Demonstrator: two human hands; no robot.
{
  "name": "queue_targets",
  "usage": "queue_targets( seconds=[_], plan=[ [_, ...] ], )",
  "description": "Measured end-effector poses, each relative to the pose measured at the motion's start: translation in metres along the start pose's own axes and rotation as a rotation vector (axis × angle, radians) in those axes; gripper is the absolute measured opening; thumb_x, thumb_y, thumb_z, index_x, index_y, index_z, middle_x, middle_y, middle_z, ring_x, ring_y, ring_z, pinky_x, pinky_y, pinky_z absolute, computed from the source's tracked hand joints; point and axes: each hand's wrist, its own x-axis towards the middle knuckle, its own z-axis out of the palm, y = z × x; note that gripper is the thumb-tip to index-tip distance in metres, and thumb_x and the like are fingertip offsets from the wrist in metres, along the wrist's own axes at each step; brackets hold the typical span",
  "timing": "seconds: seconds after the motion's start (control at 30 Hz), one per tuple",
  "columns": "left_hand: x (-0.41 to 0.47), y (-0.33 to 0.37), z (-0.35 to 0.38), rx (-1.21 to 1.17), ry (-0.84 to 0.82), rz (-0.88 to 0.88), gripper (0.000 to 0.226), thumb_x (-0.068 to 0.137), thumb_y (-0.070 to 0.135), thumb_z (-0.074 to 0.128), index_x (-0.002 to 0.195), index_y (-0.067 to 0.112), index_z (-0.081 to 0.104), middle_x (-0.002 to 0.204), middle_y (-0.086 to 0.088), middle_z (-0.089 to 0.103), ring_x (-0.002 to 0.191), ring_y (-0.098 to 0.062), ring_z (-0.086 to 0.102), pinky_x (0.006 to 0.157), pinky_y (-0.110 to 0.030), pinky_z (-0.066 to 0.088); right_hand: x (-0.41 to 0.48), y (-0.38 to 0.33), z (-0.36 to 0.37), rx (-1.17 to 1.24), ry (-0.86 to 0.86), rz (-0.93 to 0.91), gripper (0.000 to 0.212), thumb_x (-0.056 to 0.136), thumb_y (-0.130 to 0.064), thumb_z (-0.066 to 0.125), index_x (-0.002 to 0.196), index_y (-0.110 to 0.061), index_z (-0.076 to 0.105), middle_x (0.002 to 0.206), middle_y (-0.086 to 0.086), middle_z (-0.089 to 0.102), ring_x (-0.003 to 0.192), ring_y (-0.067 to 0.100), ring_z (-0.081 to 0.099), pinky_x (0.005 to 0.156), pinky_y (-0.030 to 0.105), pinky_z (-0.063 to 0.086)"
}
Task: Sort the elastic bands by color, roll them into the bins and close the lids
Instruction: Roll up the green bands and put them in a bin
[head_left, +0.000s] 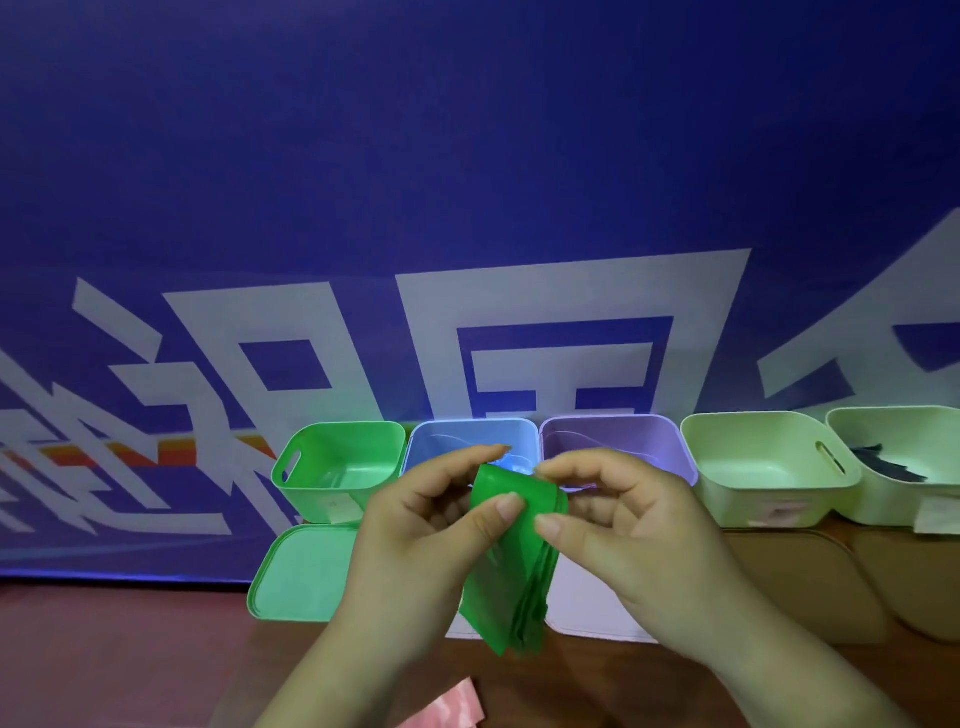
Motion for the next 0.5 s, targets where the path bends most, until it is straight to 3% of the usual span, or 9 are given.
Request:
queue_targets(
  seconds=[0.3, 0.5],
  plan=[
    [0.000, -0.003, 0.033, 0.027, 0.034, -0.012, 0.038, 0.066, 0.015, 0.075, 0.104, 0.014, 0.074, 0.087, -0.001, 0.077, 0.077, -0.009, 0.070, 0.068, -0.018, 0.053, -0.003, 0.000, -0.028, -0.058, 0.038, -0.060, 0.033, 0.076, 0.004, 0.077, 0.093, -0.024, 0.075, 0.093, 0.000, 0.077, 0.082, 0.016, 0.073, 0.076, 0.023, 0.057],
    [-0.002, -0.004, 0.041, -0.002, 0.037, -0.031, 0.040, 0.066, 0.013, 0.075, 0.105, 0.019, 0.074, 0.085, -0.006, 0.076, 0.076, -0.012, 0.070, 0.069, -0.019, 0.054, -0.001, 0.001, -0.039, 0.031, 0.004, -0.011, 0.027, 0.080, 0.007, 0.072, 0.099, -0.012, 0.073, 0.093, 0.001, 0.078, 0.087, 0.013, 0.074, 0.076, 0.018, 0.055]
  ],
)
